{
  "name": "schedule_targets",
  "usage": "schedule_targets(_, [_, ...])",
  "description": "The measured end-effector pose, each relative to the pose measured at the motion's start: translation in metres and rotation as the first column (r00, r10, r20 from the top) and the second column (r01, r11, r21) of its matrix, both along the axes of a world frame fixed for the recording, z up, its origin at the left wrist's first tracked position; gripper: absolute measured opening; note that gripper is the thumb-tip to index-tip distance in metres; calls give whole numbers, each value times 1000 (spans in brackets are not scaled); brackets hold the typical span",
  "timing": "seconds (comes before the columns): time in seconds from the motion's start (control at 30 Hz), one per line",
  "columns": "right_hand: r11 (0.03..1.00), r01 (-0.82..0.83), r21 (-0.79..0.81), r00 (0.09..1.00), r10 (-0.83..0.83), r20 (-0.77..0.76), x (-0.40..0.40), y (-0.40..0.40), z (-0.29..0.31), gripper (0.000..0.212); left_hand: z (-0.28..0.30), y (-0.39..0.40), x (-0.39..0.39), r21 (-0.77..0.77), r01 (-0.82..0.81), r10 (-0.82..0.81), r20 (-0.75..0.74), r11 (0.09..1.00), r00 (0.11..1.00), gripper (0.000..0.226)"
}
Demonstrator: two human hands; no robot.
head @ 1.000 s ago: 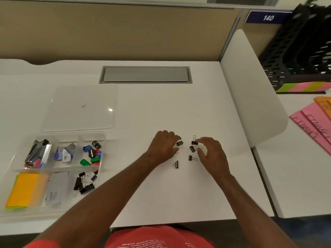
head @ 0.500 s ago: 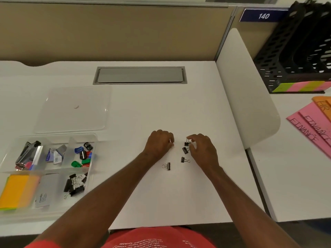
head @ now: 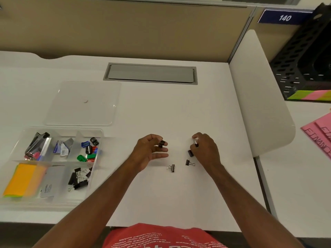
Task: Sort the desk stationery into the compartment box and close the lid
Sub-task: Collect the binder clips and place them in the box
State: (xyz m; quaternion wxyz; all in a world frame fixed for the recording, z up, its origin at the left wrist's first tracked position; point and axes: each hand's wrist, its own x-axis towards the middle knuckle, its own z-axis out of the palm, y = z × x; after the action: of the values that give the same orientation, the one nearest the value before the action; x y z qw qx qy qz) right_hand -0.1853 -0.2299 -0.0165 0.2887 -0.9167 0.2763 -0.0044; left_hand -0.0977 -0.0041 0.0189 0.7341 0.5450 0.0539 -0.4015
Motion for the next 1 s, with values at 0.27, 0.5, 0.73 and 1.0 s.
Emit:
schedule_targets(0.27, [490, 265, 830, 864, -502, 21, -10, -25, 11, 25, 2, -13, -17, 147, 107, -106, -14, 983, 994, 31])
schedule_targets(0.5, [-69, 23, 997, 741, -669, -63, -27, -28, 31, 30, -19, -13, -34, 789, 190, -680, 349, 585, 645, 34])
schedule_targets(0.73, [607, 160, 778, 925, -368, 97, -29, -24, 34, 18, -30, -12, -46, 873, 93, -741, 346, 479, 576, 29])
schedule_targets(1.0, [987, -156, 44, 964, 162, -210, -38, -8, 16, 34, -25, -14, -49, 832, 92, -693, 388, 546, 609, 22])
